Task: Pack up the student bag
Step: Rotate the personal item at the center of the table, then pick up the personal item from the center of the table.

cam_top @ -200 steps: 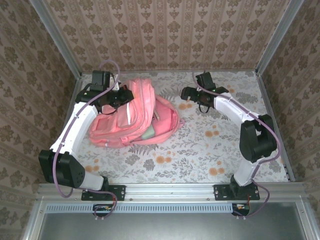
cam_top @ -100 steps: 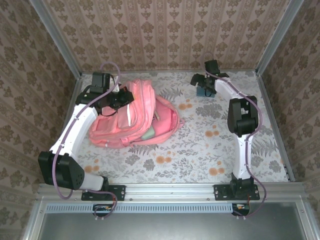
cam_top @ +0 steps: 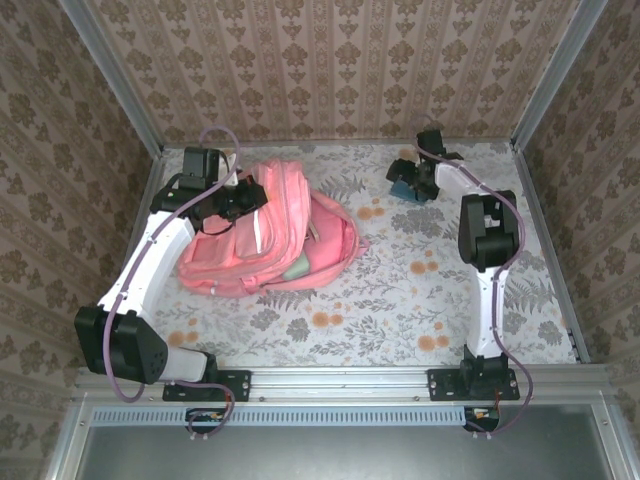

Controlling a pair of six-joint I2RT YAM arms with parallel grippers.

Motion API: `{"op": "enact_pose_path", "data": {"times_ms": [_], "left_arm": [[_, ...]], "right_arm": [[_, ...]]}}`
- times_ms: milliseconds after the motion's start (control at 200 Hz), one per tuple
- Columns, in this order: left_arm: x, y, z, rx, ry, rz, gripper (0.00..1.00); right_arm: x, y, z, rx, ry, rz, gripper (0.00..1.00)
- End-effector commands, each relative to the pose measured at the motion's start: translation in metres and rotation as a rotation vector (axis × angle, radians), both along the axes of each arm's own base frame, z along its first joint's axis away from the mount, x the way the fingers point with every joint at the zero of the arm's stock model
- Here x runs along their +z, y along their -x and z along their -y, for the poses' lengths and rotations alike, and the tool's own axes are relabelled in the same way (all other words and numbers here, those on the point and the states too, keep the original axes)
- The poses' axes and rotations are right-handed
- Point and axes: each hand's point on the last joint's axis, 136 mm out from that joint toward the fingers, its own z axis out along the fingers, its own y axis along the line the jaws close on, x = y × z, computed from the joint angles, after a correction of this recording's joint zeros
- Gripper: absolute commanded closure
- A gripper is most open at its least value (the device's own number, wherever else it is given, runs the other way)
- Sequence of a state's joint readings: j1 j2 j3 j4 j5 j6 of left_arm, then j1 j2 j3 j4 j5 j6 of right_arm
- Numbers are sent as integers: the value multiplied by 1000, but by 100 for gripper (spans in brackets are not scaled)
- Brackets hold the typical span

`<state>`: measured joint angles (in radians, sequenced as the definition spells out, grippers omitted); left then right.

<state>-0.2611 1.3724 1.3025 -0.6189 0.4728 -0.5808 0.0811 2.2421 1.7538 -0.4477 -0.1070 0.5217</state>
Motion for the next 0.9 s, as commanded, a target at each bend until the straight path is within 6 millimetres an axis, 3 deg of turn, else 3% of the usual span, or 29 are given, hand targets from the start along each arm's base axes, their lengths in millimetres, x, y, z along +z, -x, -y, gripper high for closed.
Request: {"op": "enact_pose_path", "data": {"times_ms": [0,160,295,485,675,895], "left_arm": [[18,-4,4,-33,19,84,100],[15,-8,9,-50,40,74,100],[14,-8,11,-61,45,70,100],[12,-7,12,-67,46,65,100],[12,-6,11,-64,46,63,100],[14,-4,9,-62,36,69,100]], "right_arm": [[-3,43,-31,10,-77,-59,0],[2,90,-60,41,-91,-71,1],[18,112,-56,75,34,-38,0],[29,120,-37,137,183,-21,0],[4,113,-36,275,275,-106,0],[-15,120,-37,329,309,-197,0]]}}
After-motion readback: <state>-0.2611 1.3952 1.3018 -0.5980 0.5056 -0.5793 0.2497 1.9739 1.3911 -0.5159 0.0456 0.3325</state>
